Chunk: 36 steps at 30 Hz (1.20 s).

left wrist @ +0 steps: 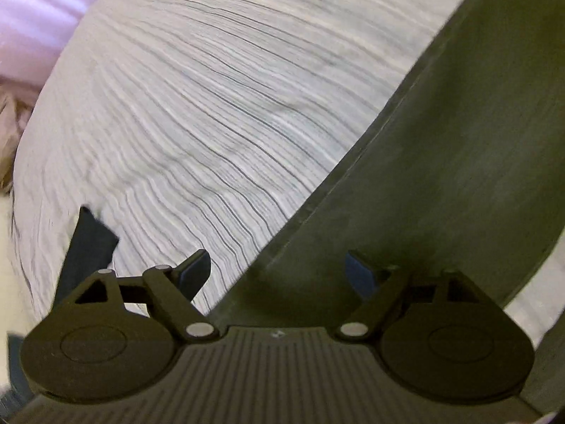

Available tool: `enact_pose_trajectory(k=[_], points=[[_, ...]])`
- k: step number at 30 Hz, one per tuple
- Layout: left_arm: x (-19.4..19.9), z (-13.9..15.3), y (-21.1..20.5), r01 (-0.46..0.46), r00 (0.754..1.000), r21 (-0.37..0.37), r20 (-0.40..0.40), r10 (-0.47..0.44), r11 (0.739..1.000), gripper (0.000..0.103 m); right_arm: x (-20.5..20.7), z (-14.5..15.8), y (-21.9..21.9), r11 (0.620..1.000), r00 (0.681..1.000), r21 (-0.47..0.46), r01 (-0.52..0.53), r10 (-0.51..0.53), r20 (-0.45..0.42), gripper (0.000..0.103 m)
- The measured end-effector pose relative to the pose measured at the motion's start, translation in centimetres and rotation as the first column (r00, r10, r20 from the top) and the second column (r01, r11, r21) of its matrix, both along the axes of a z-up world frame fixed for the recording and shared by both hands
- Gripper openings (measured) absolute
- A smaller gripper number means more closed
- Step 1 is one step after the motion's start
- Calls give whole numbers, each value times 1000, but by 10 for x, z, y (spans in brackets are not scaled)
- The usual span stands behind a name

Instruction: Fold clothes

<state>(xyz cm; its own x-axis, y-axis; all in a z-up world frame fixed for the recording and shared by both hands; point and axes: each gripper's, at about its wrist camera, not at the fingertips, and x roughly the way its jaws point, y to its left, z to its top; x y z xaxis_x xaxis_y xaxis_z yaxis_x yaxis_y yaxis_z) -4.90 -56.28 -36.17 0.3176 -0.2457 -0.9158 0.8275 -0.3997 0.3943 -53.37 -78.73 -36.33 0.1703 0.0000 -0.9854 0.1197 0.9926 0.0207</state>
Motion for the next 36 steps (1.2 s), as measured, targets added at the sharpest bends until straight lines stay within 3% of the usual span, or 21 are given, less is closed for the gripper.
enact_pose_trajectory(k=[5,11,12,14,15,17,19,22,25,27,30,32,36], points=[[13,-27,-13,138,990,101,-27,-136,985,77,16,-21,1,999,998,18,-45,46,-45,54],[24,-50,-27,259,963,206,-125,-237,944,76,15,-32,1,996,996,37,-78,80,-41,54],[25,-53,-29,274,959,226,-141,-247,935,73,14,-33,-2,996,997,52,-70,72,-35,54],[26,-58,-35,283,953,275,-187,-238,919,58,10,-35,-9,995,998,77,-64,66,-22,53],[25,-59,-38,279,952,303,-212,-220,911,42,9,-35,-11,994,998,86,-62,64,-20,53],[23,-60,-39,278,953,331,-215,-215,902,37,9,-34,-15,993,998,101,-55,58,-23,53],[21,-56,-35,286,951,338,-218,-221,897,17,10,-33,-14,993,998,105,-53,57,-33,53],[14,-45,-21,333,939,305,-193,-284,892,8,9,-28,-11,992,997,107,-68,72,-34,44],[13,-33,-7,344,936,258,-176,-306,903,6,5,-21,-10,992,996,92,-85,88,-27,34],[14,-30,-5,338,938,240,-168,-304,910,5,2,-16,-11,992,995,83,-93,95,-21,22],[17,-25,-2,329,941,213,-154,-301,920,5,-4,-10,-12,992,997,95,-77,79,-9,15],[12,-23,-2,330,942,210,-139,-306,920,5,-7,-4,-11,993,997,85,-80,81,-7,0],[10,-9,-2,316,948,176,-105,-301,932,5,-8,15,-5,993,995,59,-98,98,5,0]])
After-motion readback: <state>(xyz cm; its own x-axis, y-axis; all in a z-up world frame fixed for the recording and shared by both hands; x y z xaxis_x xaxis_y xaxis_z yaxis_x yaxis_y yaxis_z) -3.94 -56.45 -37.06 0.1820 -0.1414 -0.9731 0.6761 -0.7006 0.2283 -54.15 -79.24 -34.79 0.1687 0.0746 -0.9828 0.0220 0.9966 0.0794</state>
